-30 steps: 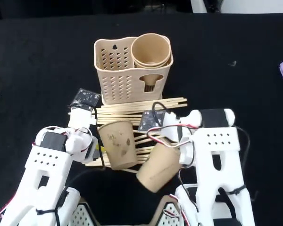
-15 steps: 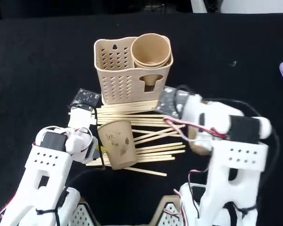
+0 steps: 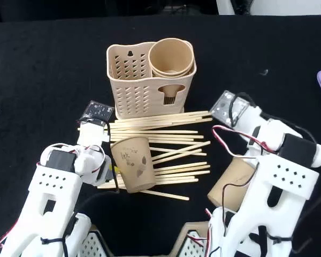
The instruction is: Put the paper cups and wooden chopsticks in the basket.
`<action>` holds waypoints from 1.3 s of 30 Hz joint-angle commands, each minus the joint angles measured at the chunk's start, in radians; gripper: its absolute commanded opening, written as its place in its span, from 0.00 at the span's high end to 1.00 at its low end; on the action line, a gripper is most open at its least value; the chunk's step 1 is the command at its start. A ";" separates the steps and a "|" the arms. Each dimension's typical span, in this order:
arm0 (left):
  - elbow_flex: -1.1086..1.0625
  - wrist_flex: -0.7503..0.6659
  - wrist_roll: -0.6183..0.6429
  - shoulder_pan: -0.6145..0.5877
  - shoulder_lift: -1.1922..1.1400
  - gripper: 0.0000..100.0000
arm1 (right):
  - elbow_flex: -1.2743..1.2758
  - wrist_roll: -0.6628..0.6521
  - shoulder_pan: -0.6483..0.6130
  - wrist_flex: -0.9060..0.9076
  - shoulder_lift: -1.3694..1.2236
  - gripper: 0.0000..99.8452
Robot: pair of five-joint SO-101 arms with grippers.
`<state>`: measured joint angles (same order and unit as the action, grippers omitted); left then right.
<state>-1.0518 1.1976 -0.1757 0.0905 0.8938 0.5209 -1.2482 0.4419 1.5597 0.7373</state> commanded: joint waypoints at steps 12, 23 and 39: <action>-0.058 -0.107 -0.002 -0.008 0.014 0.72 | 0.174 -0.046 0.018 0.038 -0.022 0.70; -0.058 -0.106 -0.002 -0.008 0.014 0.72 | 0.257 -0.084 0.018 0.006 -0.124 0.70; -0.070 -0.115 -0.002 -0.008 0.015 0.72 | 0.180 -0.080 0.109 -0.031 -0.306 0.98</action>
<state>-1.1301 1.0963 -0.1772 0.0921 0.8938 0.7020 -1.3203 0.5063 1.5397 0.4166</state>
